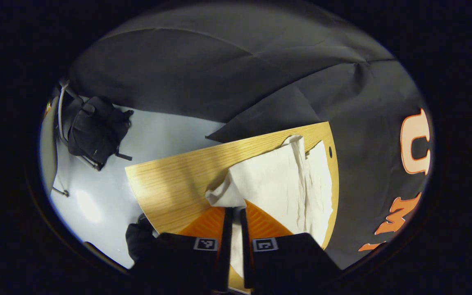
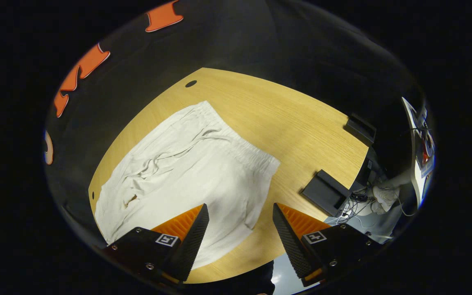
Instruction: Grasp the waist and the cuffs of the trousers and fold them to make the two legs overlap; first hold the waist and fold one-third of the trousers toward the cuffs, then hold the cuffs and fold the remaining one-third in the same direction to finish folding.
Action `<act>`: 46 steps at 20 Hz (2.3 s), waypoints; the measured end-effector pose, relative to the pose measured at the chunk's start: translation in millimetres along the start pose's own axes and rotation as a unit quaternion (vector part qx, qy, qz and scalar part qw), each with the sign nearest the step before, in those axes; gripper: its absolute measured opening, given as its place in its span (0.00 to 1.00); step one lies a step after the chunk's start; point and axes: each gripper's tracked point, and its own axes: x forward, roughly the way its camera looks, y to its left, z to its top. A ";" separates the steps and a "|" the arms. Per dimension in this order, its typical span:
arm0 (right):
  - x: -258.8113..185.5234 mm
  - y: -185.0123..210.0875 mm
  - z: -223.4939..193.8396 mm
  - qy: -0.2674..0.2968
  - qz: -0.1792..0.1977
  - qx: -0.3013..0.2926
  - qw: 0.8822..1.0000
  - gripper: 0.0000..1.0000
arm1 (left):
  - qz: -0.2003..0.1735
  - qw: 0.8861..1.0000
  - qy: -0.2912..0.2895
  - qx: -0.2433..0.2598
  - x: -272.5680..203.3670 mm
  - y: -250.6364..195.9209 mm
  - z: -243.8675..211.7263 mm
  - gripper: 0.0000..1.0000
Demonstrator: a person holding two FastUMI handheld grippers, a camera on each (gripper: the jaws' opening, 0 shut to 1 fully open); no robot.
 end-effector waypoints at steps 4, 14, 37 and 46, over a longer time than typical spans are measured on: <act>18.2 -25.6 7.1 0.006 -0.020 0.018 1.000 0.95 | 0.016 0.999 -0.004 0.032 -5.1 -1.9 0.7 0.07; 66.1 -26.5 22.7 0.002 -0.050 0.086 0.995 0.36 | 0.013 0.998 -0.014 0.067 -10.8 -27.8 5.3 0.05; 12.1 4.7 91.9 -0.052 0.096 0.291 0.950 0.00 | -0.129 0.981 -0.047 0.139 -53.3 -151.8 71.3 0.04; -26.2 53.5 148.9 -0.095 0.143 0.313 0.934 0.00 | -0.196 0.962 -0.047 0.185 -46.4 -252.1 106.2 0.02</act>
